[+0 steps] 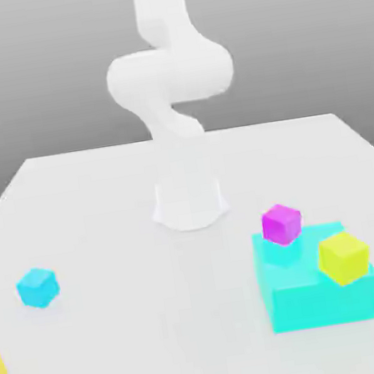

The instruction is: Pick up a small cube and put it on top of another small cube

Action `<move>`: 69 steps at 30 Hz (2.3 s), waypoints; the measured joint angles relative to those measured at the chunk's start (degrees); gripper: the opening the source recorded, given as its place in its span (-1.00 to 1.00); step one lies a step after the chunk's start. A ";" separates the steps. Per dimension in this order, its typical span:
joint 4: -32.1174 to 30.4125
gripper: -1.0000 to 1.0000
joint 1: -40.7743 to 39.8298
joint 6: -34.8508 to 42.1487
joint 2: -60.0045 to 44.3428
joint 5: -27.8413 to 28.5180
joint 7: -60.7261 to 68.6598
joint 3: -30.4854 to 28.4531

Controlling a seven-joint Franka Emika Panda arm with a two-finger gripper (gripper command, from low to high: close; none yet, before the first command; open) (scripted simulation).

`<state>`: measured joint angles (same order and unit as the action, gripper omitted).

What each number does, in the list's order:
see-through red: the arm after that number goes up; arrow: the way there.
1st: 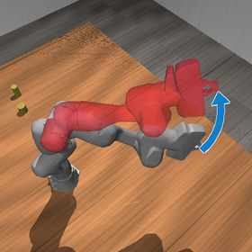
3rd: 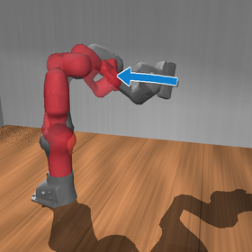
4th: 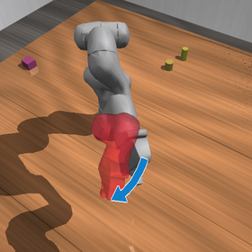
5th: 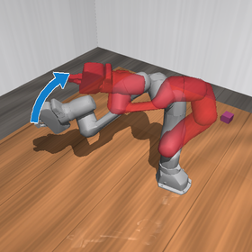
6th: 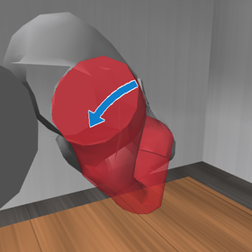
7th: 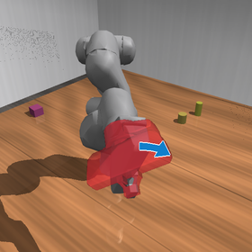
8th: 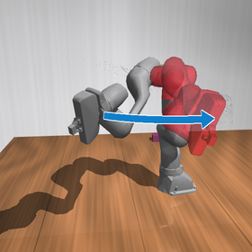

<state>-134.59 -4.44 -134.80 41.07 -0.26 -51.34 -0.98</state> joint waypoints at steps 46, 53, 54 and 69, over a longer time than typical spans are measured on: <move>-22.65 -1.00 -27.52 -23.11 -41.51 -2.76 -43.61 -4.48; -18.67 -1.00 -9.93 -14.37 -36.40 -3.92 -30.79 3.13; -18.10 -1.00 -7.94 -13.13 -35.69 -4.06 -28.97 4.41; -14.50 1.00 13.47 -10.12 -36.62 -2.53 -11.98 21.90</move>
<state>-149.09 9.03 -144.92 4.45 -2.79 -63.32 20.92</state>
